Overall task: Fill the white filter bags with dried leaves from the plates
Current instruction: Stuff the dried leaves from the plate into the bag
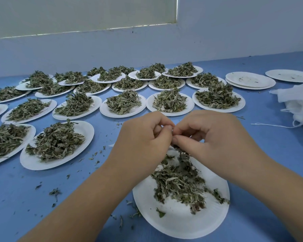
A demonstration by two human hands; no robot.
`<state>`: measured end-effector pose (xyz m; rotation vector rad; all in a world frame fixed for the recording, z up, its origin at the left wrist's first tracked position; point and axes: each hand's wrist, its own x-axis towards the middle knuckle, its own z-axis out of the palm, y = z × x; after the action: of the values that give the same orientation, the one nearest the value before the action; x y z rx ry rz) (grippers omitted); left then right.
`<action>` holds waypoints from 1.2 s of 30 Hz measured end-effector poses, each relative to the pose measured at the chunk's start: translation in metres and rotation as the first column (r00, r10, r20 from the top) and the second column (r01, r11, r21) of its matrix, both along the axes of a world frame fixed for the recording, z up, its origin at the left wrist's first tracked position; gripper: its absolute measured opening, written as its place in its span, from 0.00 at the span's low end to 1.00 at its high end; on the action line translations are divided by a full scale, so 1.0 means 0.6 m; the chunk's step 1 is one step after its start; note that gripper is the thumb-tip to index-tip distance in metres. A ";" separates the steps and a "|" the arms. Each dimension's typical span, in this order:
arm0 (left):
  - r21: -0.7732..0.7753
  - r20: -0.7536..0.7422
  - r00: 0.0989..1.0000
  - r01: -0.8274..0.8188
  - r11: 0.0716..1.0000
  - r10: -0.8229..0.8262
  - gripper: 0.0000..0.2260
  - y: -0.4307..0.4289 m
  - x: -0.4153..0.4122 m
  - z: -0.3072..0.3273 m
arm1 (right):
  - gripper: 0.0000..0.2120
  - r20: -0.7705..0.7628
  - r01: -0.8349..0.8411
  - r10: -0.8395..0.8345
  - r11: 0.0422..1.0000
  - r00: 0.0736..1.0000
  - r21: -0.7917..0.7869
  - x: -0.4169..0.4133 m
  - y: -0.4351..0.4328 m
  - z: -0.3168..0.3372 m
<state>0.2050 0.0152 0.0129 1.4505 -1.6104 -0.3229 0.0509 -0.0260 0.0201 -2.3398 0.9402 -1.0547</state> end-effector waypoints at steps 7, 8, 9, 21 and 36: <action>0.019 -0.024 1.000 -0.010 1.000 0.011 0.09 0.003 0.000 0.005 | 0.09 0.034 -0.036 0.035 0.999 0.999 0.035 0.001 0.006 -0.003; 0.024 -0.028 1.000 -0.012 1.000 0.013 0.09 0.004 0.001 0.006 | 0.09 0.021 -0.035 0.034 0.999 0.999 0.036 0.001 0.007 -0.003; 0.028 -0.044 0.999 -0.013 1.000 0.015 0.10 0.004 0.001 0.007 | 0.09 0.018 -0.037 0.036 0.998 0.999 0.042 -0.001 0.008 -0.001; 0.018 -0.241 0.968 -0.072 0.997 0.074 0.09 -0.003 0.016 0.020 | 0.27 0.021 0.010 -0.017 0.958 1.000 0.287 -0.020 -0.007 0.022; -0.005 -0.285 0.954 -0.100 0.995 0.094 0.08 -0.001 0.017 0.019 | 0.14 0.285 -0.101 0.018 0.955 0.958 0.280 -0.002 -0.005 -0.006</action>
<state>0.2151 0.0146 0.0244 1.3933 -1.3035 -0.4376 0.0499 -0.0290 0.0164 -1.9070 0.8453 -1.1028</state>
